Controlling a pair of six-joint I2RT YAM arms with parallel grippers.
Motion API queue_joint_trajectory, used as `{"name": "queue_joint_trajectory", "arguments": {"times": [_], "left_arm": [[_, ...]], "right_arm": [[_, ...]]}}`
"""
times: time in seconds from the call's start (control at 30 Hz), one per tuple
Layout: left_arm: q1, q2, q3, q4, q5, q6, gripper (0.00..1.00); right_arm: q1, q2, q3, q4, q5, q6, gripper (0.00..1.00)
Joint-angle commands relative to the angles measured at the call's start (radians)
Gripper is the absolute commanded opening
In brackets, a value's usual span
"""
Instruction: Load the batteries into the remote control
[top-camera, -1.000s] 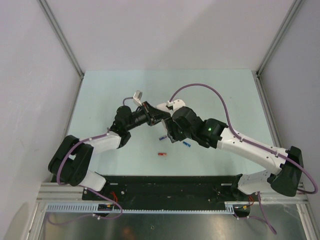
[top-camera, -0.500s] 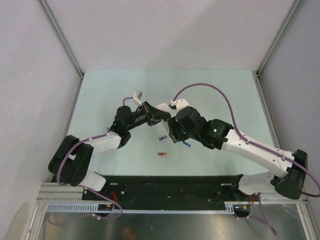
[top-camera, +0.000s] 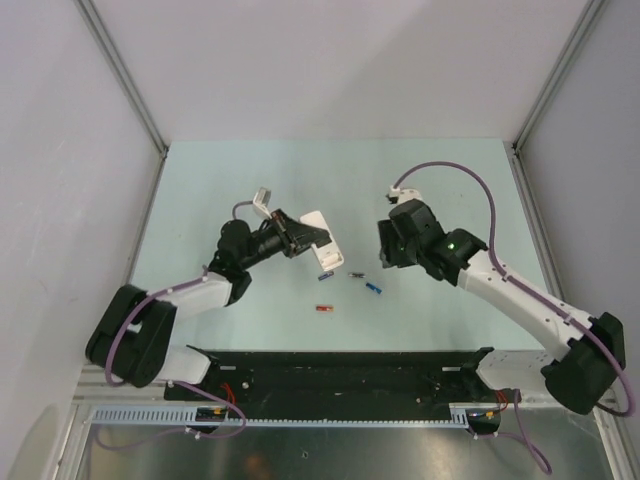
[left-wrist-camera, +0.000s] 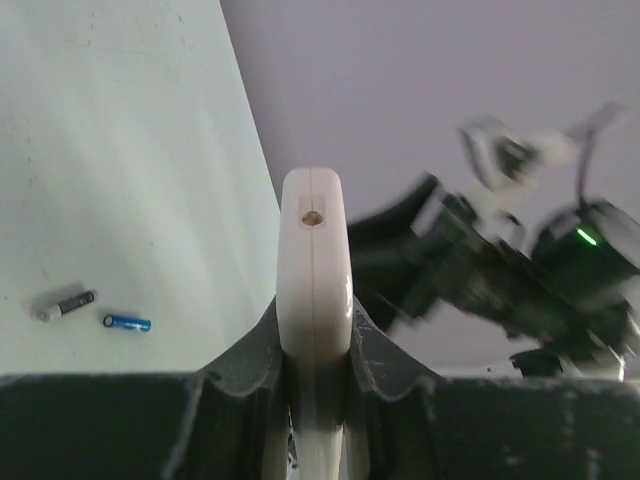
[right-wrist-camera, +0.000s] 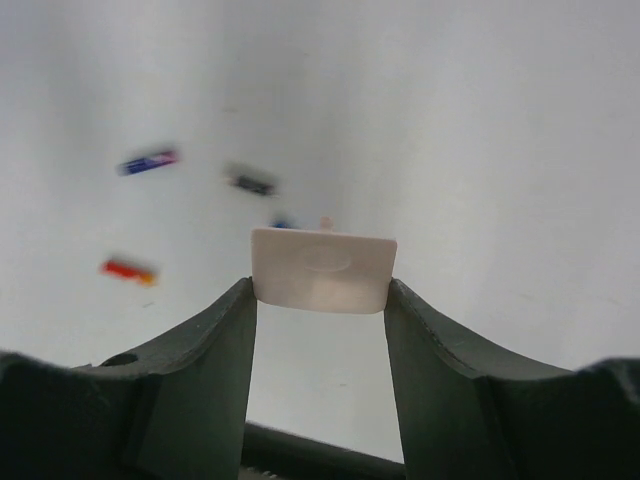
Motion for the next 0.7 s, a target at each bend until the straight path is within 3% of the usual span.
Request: {"name": "queue_joint_trajectory", "arguments": {"times": [0.0,0.3,0.67], "left_arm": [[0.012,-0.145,-0.069,0.036,0.024,0.028,0.0],[0.012,-0.355,-0.253,0.035,0.022,-0.007,0.0],[0.014,-0.49,-0.339,0.04,-0.026,-0.004,0.0]], "right_arm": [[-0.126,0.07,-0.063,0.08,0.002,-0.007,0.38],[-0.256,0.336,-0.06,0.221,-0.02,-0.029,0.38],[-0.302,0.456,-0.05,0.265,-0.036,-0.041,0.39]]}}
